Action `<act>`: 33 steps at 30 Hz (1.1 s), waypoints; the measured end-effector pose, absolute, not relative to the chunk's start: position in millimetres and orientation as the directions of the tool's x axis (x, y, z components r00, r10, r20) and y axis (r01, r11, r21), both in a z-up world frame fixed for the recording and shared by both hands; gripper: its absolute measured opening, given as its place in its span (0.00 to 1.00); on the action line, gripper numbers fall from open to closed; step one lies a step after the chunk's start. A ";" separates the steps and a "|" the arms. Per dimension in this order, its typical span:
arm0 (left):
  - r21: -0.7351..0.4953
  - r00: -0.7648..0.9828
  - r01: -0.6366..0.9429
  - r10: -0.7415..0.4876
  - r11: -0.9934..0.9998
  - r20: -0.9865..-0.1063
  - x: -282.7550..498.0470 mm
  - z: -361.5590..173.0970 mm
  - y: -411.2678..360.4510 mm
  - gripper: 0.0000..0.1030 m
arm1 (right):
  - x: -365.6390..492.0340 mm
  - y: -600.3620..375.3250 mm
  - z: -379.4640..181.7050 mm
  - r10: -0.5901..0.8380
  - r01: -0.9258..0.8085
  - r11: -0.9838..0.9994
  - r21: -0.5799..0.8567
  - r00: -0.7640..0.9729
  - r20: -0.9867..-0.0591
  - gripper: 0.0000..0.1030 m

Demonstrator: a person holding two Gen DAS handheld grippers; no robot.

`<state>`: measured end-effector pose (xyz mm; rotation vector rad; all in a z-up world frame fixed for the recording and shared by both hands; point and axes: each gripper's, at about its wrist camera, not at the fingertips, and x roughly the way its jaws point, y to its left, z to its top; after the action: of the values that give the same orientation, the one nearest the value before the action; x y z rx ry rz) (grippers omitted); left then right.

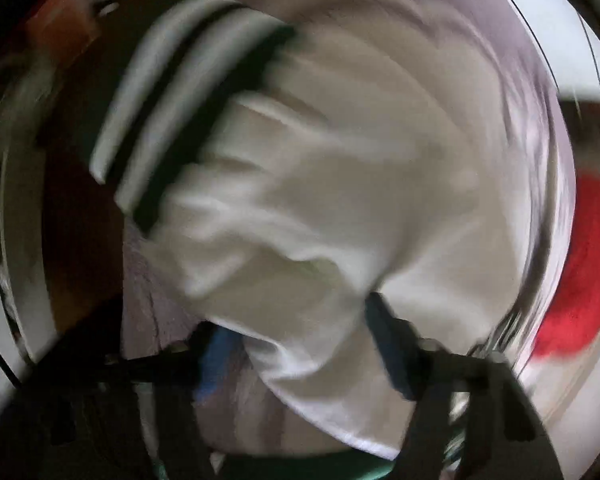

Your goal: Fold large clothes

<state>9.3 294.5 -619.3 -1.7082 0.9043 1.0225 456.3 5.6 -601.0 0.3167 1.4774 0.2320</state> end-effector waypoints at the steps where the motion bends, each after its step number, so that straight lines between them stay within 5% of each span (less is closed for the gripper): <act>1: -0.327 0.371 -0.894 -0.096 -0.307 -0.924 10.4 -608.6 297.6 0.22 | 456.7 8.3 -604.7 0.343 0.050 0.936 0.347 0.078 -0.936 0.80; 2: -0.339 0.371 -0.896 -0.062 -0.287 -0.927 14.0 -597.4 300.8 0.09 | 455.8 10.2 -607.2 0.339 0.055 0.938 0.343 0.073 -0.938 0.80; 9: -0.472 0.468 -0.881 0.247 0.047 -0.849 69.2 -491.4 356.3 0.06 | 448.7 24.9 -602.6 0.325 0.002 0.945 0.327 0.096 -0.941 0.80; 16: -0.531 0.523 -0.845 0.111 -0.064 -0.845 76.0 -589.9 436.0 0.06 | 448.6 40.3 -608.7 0.319 0.006 0.947 0.321 0.088 -0.944 0.80; 19: -0.573 0.573 -0.814 0.031 -0.093 -0.819 75.1 -608.6 439.6 0.17 | 447.4 49.0 -610.2 0.316 -0.006 0.949 0.316 0.072 -0.946 0.80; 23: -0.691 0.695 -0.713 0.009 -0.120 -0.719 62.0 -615.6 429.2 0.63 | 445.7 59.2 -607.2 0.346 -0.034 0.938 0.345 0.061 -0.936 0.80; 25: -0.680 0.683 -0.726 0.013 -0.103 -0.730 79.4 -615.4 430.8 0.64 | 445.5 62.0 -607.1 0.359 -0.040 0.933 0.358 0.055 -0.932 0.80; 27: -0.643 0.640 -0.763 0.065 -0.067 -0.766 93.7 -610.1 436.2 0.62 | 446.7 61.6 -607.6 0.352 -0.037 0.936 0.350 0.063 -0.934 0.80; 28: -0.624 0.618 -0.780 0.097 -0.047 -0.780 99.1 -604.2 436.1 0.53 | 448.1 60.5 -608.0 0.339 -0.031 0.941 0.338 0.070 -0.938 0.80; 29: -0.585 0.579 -0.811 0.129 -0.006 -0.805 109.5 -594.4 437.3 0.18 | 450.4 59.2 -609.0 0.322 -0.022 0.947 0.321 0.076 -0.944 0.80; 30: -0.538 0.537 -0.842 0.150 0.032 -0.830 118.7 -585.7 438.9 0.08 | 452.7 58.6 -610.0 0.306 -0.013 0.952 0.306 0.081 -0.948 0.80; 33: -0.500 0.507 -0.861 0.242 0.095 -0.827 132.0 -554.7 441.0 0.05 | 463.0 57.2 -611.4 0.266 0.009 0.963 0.268 0.106 -0.958 0.80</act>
<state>132.0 441.0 -554.7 -1.2057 0.6459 0.9074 463.0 57.2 -611.4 0.2278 1.4562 0.1917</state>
